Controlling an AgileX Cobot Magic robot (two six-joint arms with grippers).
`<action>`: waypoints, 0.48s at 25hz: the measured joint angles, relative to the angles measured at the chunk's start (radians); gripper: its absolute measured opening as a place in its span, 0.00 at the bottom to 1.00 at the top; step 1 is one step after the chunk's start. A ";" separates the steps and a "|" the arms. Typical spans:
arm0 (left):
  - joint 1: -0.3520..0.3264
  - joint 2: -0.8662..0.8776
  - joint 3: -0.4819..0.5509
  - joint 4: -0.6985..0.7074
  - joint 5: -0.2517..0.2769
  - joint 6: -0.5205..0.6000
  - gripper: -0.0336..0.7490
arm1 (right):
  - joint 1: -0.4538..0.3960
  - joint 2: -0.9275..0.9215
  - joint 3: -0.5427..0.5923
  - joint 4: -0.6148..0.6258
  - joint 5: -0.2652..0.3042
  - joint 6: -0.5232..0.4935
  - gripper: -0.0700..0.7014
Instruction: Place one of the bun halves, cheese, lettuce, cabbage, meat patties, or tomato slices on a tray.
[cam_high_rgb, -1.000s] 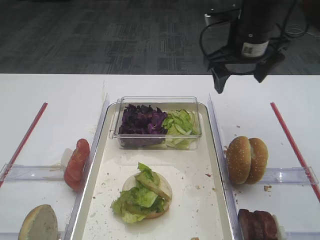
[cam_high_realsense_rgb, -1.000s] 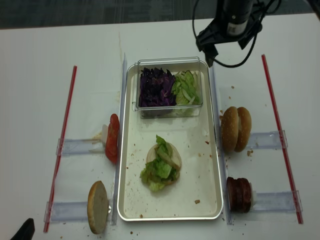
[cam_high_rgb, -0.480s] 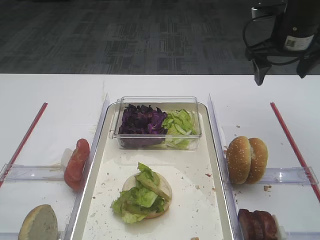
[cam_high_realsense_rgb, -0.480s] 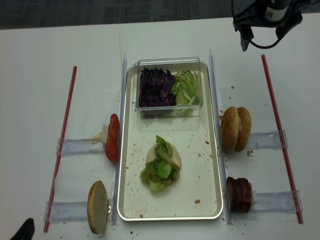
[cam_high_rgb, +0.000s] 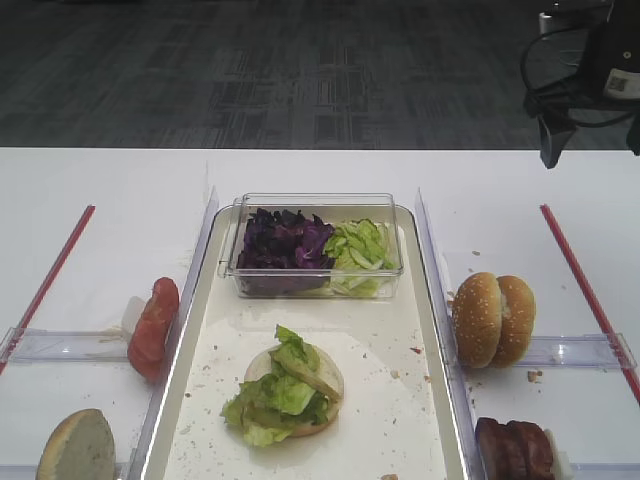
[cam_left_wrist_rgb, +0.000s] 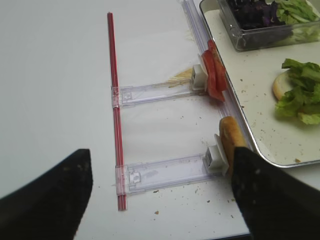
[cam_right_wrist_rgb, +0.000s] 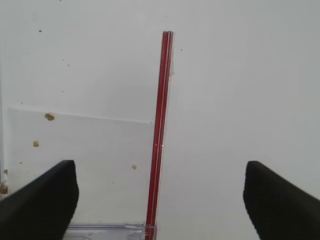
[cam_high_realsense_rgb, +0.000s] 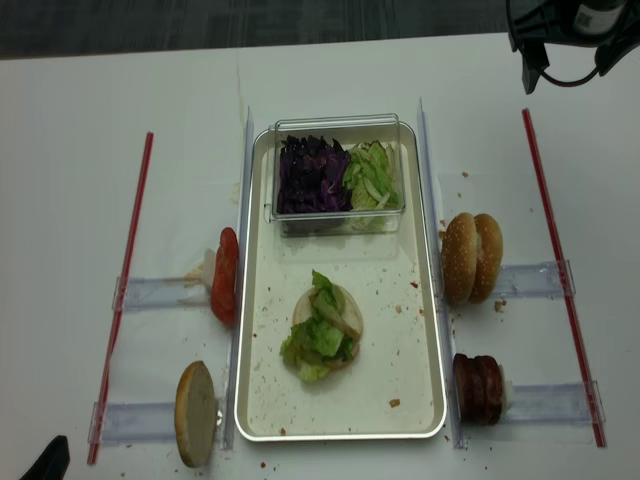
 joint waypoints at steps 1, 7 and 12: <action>0.000 0.000 0.000 0.000 0.000 0.000 0.76 | 0.000 -0.001 0.000 0.002 0.000 -0.002 0.99; 0.000 0.000 0.000 0.000 0.000 0.000 0.76 | 0.000 -0.029 0.000 0.037 0.000 -0.008 0.99; 0.000 0.000 0.000 0.000 0.000 0.000 0.76 | 0.000 -0.107 0.033 0.047 0.000 -0.008 0.99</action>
